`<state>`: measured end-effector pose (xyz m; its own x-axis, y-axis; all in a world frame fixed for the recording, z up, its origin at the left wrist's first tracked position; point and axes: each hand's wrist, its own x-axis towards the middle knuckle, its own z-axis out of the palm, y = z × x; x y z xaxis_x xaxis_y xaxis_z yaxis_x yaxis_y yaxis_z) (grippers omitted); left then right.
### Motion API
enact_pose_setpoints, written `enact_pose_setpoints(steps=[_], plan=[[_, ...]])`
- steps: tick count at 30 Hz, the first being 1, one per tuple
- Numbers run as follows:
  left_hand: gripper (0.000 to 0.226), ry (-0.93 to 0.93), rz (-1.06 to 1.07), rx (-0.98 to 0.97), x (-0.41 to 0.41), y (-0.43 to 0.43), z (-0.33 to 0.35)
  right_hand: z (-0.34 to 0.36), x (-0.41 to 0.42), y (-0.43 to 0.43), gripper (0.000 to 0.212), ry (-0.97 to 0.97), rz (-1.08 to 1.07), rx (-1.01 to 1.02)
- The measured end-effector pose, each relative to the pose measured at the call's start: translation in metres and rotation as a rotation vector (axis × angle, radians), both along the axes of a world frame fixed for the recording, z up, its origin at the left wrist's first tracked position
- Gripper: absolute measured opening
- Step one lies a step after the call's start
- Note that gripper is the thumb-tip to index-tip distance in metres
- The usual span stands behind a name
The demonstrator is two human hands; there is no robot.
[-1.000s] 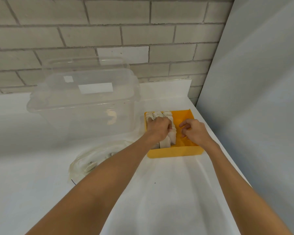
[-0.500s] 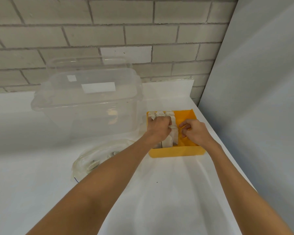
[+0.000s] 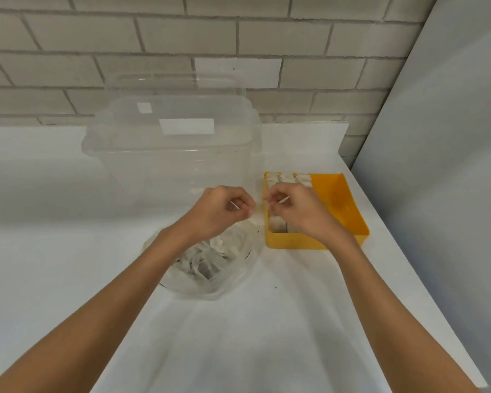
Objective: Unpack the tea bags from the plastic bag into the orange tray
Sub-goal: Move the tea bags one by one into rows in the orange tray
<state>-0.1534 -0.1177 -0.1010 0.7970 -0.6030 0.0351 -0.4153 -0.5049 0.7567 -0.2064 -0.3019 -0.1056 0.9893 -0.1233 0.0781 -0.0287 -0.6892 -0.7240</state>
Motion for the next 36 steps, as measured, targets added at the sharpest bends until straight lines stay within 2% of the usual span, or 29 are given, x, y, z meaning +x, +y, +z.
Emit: enact_pose_setpoints(steps=[4, 9, 13, 17, 19, 23, 27, 29, 31, 36], plan=[[0.009, 0.073, 0.099, 0.011, -0.012, 0.045, -0.005, -0.007, 0.0, 0.044, 0.019, 0.029, 0.157, 0.017], [0.019, 0.091, 0.159, 0.153, -0.028, 0.079, -0.024, -0.029, -0.002, 0.088, 0.026, 0.103, 0.296, -0.071], [0.011, 0.13, 0.293, 0.235, -0.038, 0.086, -0.044, -0.047, -0.001, 0.102, 0.025, 0.172, 0.343, -0.111], [0.025, 0.126, 0.346, 0.409, -0.046, 0.083, -0.055, -0.055, -0.002, 0.105, 0.025, 0.189, 0.332, -0.132], [0.019, 0.137, 0.354, 0.423, -0.049, 0.082, -0.056, -0.055, -0.004, 0.103, 0.026, 0.162, 0.302, -0.101], [0.006, 0.217, 0.363, 0.178, -0.049, 0.089, -0.051, -0.05, -0.009, 0.095, 0.024, 0.126, 0.211, 0.039], [0.013, 0.284, 0.445, -0.151, -0.047, 0.096, -0.036, -0.039, -0.017, 0.087, 0.014, 0.117, 0.163, 0.261], [0.017, 0.33, 0.456, -0.297, -0.048, 0.097, -0.028, -0.036, -0.02, 0.086, 0.017, 0.15, 0.175, 0.363], [0.019, 0.346, 0.447, -0.371, -0.048, 0.096, -0.022, -0.036, -0.022, 0.088, 0.019, 0.164, 0.206, 0.393], [0.011, 0.307, 0.452, -0.517, -0.049, 0.09, -0.016, -0.039, -0.021, 0.092, 0.005, 0.091, 0.167, 0.514]])
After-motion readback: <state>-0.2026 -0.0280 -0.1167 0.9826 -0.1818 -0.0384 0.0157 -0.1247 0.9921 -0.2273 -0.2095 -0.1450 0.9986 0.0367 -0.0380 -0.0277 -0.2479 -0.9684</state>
